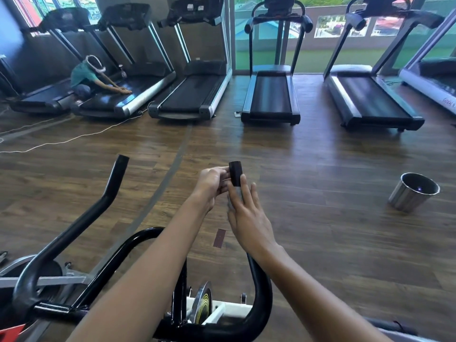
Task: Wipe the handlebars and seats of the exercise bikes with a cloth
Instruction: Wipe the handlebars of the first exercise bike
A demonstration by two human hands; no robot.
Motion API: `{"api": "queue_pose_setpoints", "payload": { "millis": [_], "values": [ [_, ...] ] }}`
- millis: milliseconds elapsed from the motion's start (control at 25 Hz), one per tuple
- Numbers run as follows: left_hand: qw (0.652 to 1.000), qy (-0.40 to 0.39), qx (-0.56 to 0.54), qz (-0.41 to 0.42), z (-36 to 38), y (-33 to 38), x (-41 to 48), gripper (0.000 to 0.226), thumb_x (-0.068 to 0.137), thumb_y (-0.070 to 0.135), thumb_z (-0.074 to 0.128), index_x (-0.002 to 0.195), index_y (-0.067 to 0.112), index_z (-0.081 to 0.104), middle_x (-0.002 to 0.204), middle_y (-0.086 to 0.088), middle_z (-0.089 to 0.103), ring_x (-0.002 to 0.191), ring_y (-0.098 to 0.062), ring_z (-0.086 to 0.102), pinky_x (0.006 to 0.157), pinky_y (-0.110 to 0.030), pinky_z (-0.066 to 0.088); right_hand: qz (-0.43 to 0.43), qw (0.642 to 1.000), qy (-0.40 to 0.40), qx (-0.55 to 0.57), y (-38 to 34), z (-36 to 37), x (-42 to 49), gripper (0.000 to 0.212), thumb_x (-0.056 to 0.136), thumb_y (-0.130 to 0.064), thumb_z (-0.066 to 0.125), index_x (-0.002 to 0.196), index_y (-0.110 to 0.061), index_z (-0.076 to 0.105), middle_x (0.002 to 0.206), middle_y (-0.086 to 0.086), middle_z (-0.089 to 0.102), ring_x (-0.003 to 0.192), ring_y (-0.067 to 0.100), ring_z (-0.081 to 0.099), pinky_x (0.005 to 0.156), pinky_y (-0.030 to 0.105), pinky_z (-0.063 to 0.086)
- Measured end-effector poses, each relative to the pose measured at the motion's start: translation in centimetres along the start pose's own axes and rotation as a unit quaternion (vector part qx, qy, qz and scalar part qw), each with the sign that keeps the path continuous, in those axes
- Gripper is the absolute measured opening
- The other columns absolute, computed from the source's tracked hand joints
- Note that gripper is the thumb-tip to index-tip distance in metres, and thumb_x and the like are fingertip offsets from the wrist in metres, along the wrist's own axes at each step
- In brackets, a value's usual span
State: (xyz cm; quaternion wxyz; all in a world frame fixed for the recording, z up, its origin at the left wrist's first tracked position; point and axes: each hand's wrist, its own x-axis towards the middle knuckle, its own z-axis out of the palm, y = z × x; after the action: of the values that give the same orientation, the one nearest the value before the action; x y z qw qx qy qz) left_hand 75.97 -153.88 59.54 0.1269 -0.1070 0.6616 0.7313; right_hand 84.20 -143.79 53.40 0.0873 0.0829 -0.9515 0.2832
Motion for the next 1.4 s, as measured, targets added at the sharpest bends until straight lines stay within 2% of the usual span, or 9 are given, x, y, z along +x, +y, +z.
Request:
{"api": "queue_pose_setpoints", "payload": {
  "millis": [80, 200, 440, 600, 800, 1000, 1160, 1280, 1400],
  "values": [
    [1.0, 0.003, 0.013, 0.01, 0.3, -0.1, -0.2, 0.029, 0.101, 0.003, 0.038, 0.108, 0.011, 0.064, 0.09, -0.001, 0.069, 0.077, -0.011, 0.066, 0.079, -0.024, 0.052, 0.035, 0.998, -0.048, -0.004, -0.4, -1.0, -3.1, 0.066, 0.106, -0.041, 0.038, 0.159, -0.036, -0.003, 0.165, -0.004, -0.022, 0.152, 0.023, -0.019, 0.12, 0.041, 0.028],
    [0.999, 0.014, 0.025, 0.018, 0.3, -0.3, 0.2, 0.021, 0.101, 0.007, 0.044, 0.099, 0.011, 0.065, 0.089, -0.001, 0.069, 0.079, -0.013, 0.066, 0.08, -0.026, 0.052, 0.05, 0.991, -0.119, -0.029, -1.3, -2.5, -6.3, 0.081, 0.102, -0.052, 0.044, 0.157, -0.038, -0.014, 0.161, -0.007, -0.033, 0.149, 0.02, -0.027, 0.117, 0.038, 0.031],
    [0.999, 0.034, 0.03, 0.021, 0.0, -0.8, 1.3, 0.015, 0.099, 0.01, 0.057, 0.086, 0.014, 0.066, 0.081, -0.003, 0.069, 0.065, -0.011, 0.067, 0.069, -0.025, 0.052, 0.035, 0.993, -0.113, -0.011, -0.5, -1.5, -3.7, 0.078, 0.106, -0.026, 0.042, 0.157, -0.021, -0.016, 0.153, 0.001, -0.041, 0.148, 0.031, -0.027, 0.125, 0.04, 0.005],
    [0.998, 0.052, 0.017, 0.022, 0.1, -1.0, 1.2, 0.016, 0.098, 0.01, 0.059, 0.086, 0.013, 0.068, 0.078, -0.003, 0.07, 0.06, -0.008, 0.066, 0.068, -0.026, 0.05, 0.015, 0.997, -0.076, -0.004, 0.4, -0.1, 0.5, 0.082, 0.105, -0.022, 0.043, 0.154, -0.018, -0.022, 0.153, 0.003, -0.044, 0.147, 0.038, -0.028, 0.124, 0.05, 0.003],
    [0.991, 0.122, -0.032, 0.055, 1.3, -2.2, 0.0, 0.012, 0.096, 0.009, 0.061, 0.099, 0.005, 0.072, 0.079, -0.005, 0.07, 0.073, -0.015, 0.066, 0.067, -0.024, 0.054, 0.009, 0.997, -0.081, -0.004, 0.4, -0.7, 0.3, 0.074, 0.106, -0.022, 0.042, 0.159, -0.02, -0.01, 0.161, 0.009, -0.031, 0.15, 0.038, -0.02, 0.123, 0.042, 0.003],
    [0.996, 0.068, -0.025, 0.043, 1.4, -2.6, -0.6, 0.024, 0.096, 0.004, 0.056, 0.119, 0.004, 0.066, 0.095, -0.006, 0.069, 0.089, -0.018, 0.065, 0.071, -0.027, 0.052, 0.048, 0.993, -0.111, 0.008, -0.8, -2.0, -6.2, 0.07, 0.103, -0.028, 0.048, 0.16, -0.026, 0.007, 0.167, 0.004, -0.016, 0.154, 0.031, -0.01, 0.122, 0.039, 0.015],
    [0.998, 0.053, 0.001, 0.047, 1.7, -2.3, -1.0, 0.03, 0.094, -0.007, 0.051, 0.12, 0.001, 0.064, 0.084, -0.005, 0.065, 0.086, -0.022, 0.06, 0.073, -0.031, 0.05, 0.048, 0.992, -0.106, -0.043, -2.9, -3.2, -14.0, 0.064, 0.105, -0.026, 0.044, 0.159, -0.023, 0.01, 0.167, 0.007, -0.013, 0.153, 0.033, -0.012, 0.124, 0.037, 0.005],
    [0.996, 0.049, 0.044, 0.056, 1.5, -1.7, -1.3, 0.032, 0.089, -0.012, 0.046, 0.104, 0.007, 0.066, 0.08, -0.005, 0.062, 0.087, -0.025, 0.06, 0.079, -0.036, 0.054, 0.086, 0.988, -0.111, -0.057, -3.2, -2.8, -12.7, 0.063, 0.106, -0.023, 0.041, 0.159, -0.018, 0.008, 0.166, 0.012, -0.012, 0.153, 0.038, -0.009, 0.124, 0.043, 0.007],
    [0.994, 0.028, 0.098, 0.041, 0.8, -2.1, -0.8, 0.02, 0.076, 0.003, 0.053, 0.082, 0.017, 0.067, 0.085, -0.01, 0.064, 0.086, -0.027, 0.06, 0.085, -0.047, 0.055, 0.11, 0.985, -0.116, -0.058, -2.6, -1.9, -8.6, 0.065, 0.106, -0.026, 0.042, 0.16, -0.02, 0.006, 0.167, 0.007, -0.014, 0.153, 0.037, -0.005, 0.121, 0.045, 0.017]
  ]
}}
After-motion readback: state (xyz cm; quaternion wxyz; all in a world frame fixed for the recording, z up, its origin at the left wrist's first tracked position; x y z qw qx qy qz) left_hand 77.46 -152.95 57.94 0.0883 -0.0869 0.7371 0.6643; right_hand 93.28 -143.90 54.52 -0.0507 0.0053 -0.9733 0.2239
